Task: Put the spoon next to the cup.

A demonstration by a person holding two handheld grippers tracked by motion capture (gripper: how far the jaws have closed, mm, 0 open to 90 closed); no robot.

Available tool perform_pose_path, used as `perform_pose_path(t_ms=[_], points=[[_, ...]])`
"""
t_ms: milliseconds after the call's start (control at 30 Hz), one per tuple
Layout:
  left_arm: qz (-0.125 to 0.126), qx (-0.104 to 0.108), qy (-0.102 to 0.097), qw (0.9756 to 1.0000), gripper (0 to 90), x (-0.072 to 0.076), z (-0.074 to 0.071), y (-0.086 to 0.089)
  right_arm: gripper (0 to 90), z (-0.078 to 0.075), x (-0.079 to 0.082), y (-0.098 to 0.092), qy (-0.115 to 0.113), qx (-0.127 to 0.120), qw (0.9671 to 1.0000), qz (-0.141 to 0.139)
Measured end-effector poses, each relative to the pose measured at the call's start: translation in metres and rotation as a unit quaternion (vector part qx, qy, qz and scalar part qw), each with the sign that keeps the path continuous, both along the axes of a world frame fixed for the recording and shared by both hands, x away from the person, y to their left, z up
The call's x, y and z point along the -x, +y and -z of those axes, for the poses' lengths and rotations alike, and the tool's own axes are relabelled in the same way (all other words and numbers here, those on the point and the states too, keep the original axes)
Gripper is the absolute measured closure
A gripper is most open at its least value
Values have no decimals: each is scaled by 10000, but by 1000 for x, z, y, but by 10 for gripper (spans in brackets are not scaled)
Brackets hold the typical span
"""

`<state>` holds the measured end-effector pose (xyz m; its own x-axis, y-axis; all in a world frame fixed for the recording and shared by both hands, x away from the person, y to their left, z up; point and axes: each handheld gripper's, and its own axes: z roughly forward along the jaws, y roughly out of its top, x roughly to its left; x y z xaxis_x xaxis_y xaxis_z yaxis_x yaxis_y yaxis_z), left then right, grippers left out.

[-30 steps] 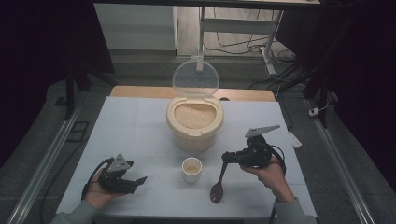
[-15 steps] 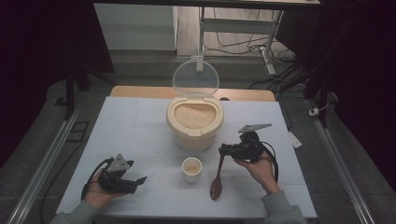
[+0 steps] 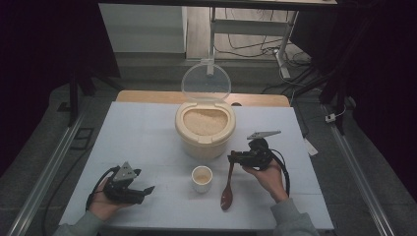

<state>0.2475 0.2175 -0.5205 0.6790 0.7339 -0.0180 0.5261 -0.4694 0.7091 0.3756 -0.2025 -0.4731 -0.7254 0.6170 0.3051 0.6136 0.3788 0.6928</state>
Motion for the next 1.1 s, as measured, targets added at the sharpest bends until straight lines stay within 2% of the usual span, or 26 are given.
perform_pose_path(t_ms=[133, 333, 433, 567, 667, 767, 867, 933, 1033, 1100], points=[[-6, -5, 3, 10000, 204, 0, 0, 1, 681, 9, -4, 7, -10, 297, 9995, 116], [7, -10, 1, 10000, 204, 0, 0, 0, 627, 22, -6, 16, -24, 820, 9960, 352], [9, -13, 3, 10000, 204, 0, 0, 0, 620, 27, -6, 18, -50, 886, 9950, 456], [11, -17, 11, 10000, 204, 0, 0, 0, 554, 30, -7, 20, -66, 1031, 9926, 643], [11, -24, 7, 10000, 204, 0, 0, 0, 507, 30, -7, 18, -133, 998, 9917, 800], [-11, -9, -6, 10000, 204, 0, 0, 1, 504, 24, -2, 12, -412, 844, 9919, 855], [-37, 24, -18, 10000, 204, 0, 0, 2, 498, 16, 6, 0, -656, 692, 9931, 687], [-46, 34, -23, 10000, 203, 1, 0, 2, 472, 11, 13, -9, -793, 500, 9943, 504], [-65, 50, -7, 10000, 201, 1, -1, 2, 473, 6, 24, -22, -984, 278, 9938, 433], [-68, 62, -18, 10000, 199, 1, -1, 2, 480, 3, 33, -30, -1135, 217, 9926, 367]])
